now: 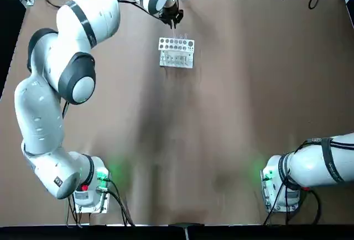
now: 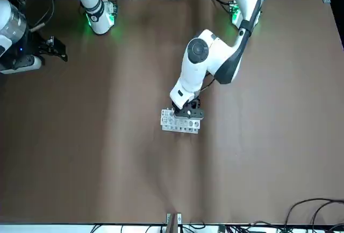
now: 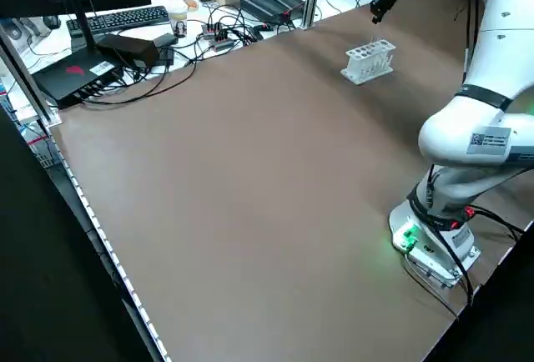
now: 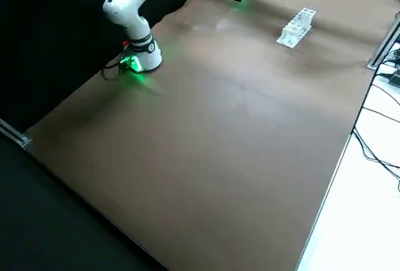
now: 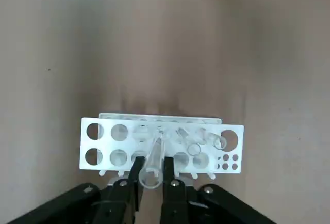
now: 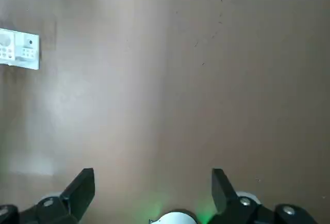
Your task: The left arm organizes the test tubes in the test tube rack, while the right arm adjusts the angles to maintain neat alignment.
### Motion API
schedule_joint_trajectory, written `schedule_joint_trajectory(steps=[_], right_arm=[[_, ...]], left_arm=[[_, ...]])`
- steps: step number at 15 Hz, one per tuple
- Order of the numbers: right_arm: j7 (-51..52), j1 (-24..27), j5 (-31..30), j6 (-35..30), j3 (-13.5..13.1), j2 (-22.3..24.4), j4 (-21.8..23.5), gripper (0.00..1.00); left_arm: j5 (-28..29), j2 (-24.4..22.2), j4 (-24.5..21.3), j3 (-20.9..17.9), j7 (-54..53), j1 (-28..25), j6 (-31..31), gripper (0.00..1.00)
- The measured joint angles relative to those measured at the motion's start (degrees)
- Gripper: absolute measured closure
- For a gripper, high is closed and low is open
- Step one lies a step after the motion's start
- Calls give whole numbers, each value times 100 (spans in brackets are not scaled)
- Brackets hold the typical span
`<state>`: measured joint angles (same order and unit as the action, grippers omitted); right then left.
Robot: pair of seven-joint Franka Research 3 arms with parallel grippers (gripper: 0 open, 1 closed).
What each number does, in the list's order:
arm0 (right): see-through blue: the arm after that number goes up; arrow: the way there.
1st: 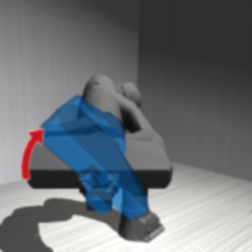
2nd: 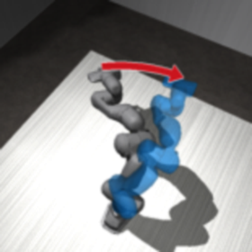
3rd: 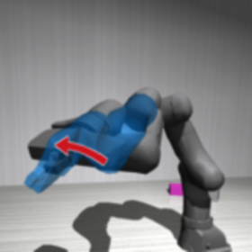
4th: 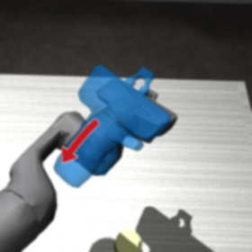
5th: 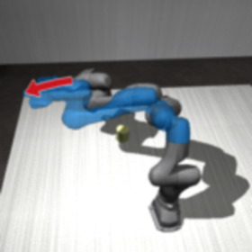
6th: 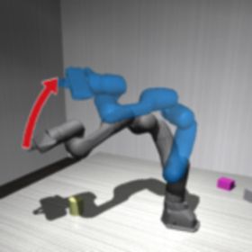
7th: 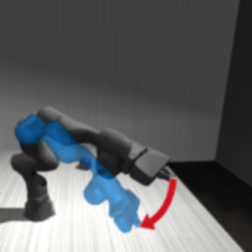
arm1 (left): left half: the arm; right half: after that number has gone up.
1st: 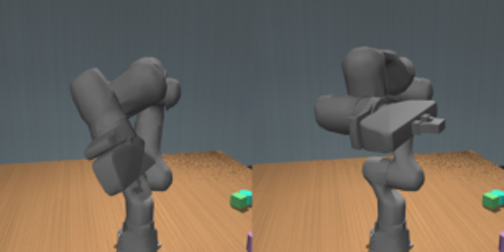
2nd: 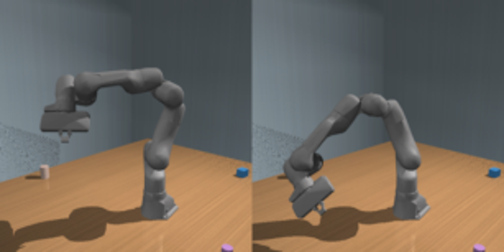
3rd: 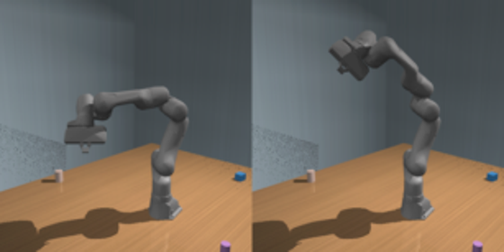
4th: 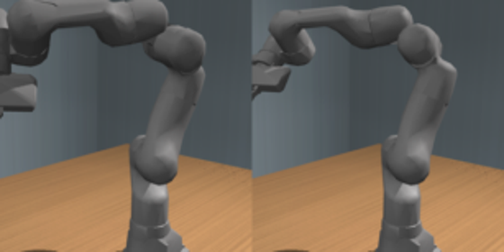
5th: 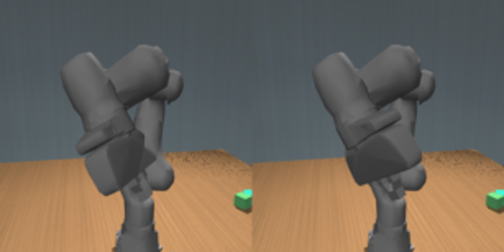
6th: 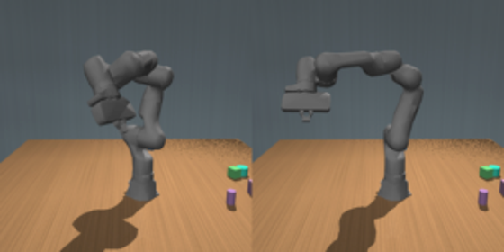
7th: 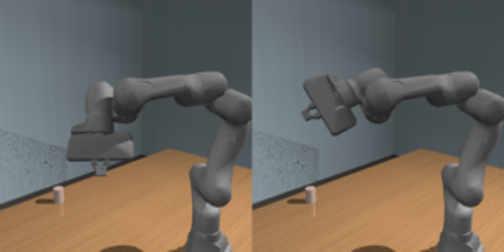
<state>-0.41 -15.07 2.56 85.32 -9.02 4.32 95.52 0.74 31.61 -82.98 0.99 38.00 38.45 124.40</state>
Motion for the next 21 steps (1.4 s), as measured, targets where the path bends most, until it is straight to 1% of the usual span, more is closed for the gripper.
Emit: schedule_joint_trajectory(steps=[17,21], right_arm=[[0,0,0,0,0,0,0,0],[0,0,0,0,0,0,0,0]], left_arm=[[0,222,-2,-39,7,71,218,79],[0,286,-2,-408,7,375,262,78]])
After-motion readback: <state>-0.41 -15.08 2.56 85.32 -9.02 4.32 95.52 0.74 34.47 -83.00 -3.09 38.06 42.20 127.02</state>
